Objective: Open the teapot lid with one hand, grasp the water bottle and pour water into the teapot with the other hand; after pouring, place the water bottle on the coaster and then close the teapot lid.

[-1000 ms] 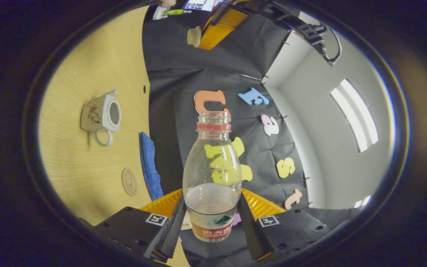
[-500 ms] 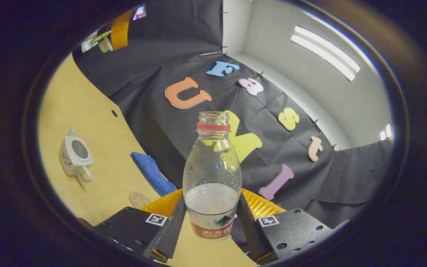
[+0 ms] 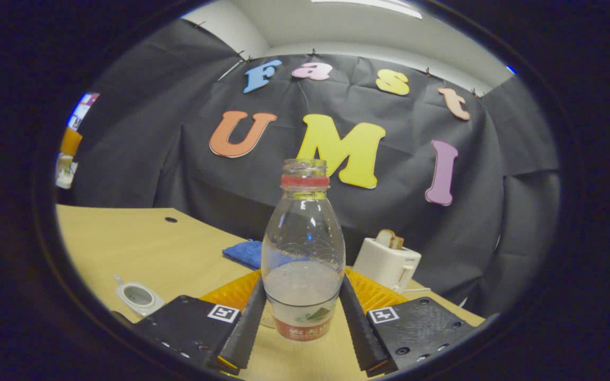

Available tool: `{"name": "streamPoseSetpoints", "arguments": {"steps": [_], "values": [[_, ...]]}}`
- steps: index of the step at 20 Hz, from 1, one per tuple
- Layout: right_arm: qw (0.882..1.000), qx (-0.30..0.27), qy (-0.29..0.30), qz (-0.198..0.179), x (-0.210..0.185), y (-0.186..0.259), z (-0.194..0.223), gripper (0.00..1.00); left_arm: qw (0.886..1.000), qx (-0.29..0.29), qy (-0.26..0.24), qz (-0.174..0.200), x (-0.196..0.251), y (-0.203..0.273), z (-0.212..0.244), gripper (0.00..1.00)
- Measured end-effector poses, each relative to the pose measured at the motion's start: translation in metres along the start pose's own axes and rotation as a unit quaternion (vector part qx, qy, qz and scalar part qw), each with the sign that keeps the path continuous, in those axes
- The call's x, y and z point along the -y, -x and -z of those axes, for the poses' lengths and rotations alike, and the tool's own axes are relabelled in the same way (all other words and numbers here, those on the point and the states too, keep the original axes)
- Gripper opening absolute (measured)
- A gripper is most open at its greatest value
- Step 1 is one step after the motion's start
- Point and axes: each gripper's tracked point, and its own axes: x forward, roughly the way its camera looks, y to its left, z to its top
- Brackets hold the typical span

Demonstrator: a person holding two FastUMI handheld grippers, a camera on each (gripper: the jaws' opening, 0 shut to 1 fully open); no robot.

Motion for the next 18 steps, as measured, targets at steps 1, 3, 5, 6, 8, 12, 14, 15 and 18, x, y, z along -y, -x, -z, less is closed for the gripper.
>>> {"name": "streamPoseSetpoints", "arguments": {"steps": [1, 3, 5, 6, 8, 12, 14, 15, 18], "values": [[1.0, -0.004, -0.018, -0.013, -0.002, -0.009, 0.002, 0.73, 1.0, -0.001, 0.0, 0.0, -0.001, 0.0, 0.001, 0.04], [0.998, -0.017, -0.044, -0.032, -0.008, -0.027, 0.006, 0.76, 1.0, -0.006, 0.001, -0.003, -0.003, -0.003, 0.005, 0.04], [0.997, -0.032, -0.06, -0.035, -0.004, -0.046, 0.015, 0.74, 1.0, -0.011, -0.001, -0.004, -0.005, -0.005, 0.008, 0.04], [0.997, -0.036, -0.067, -0.031, 0.0, -0.055, 0.017, 0.74, 1.0, -0.012, -0.001, -0.005, -0.007, -0.005, 0.009, 0.04], [0.995, -0.045, -0.086, -0.028, 0.005, -0.078, 0.022, 0.72, 1.0, -0.014, 0.0, -0.006, -0.008, -0.007, 0.012, 0.04], [0.993, -0.068, -0.09, -0.037, 0.0, -0.1, 0.034, 0.75, 1.0, -0.027, -0.004, -0.011, -0.01, -0.014, 0.021, 0.04], [0.993, -0.071, -0.082, -0.04, -0.006, -0.103, 0.039, 0.75, 0.999, -0.031, -0.007, -0.013, -0.009, -0.015, 0.023, 0.04], [0.993, -0.074, -0.083, -0.044, -0.01, -0.104, 0.043, 0.75, 0.999, -0.032, -0.008, -0.012, -0.008, -0.016, 0.023, 0.04], [0.993, -0.072, -0.085, -0.041, -0.009, -0.106, 0.044, 0.74, 0.999, -0.032, -0.009, -0.008, -0.005, -0.016, 0.023, 0.03]]}}
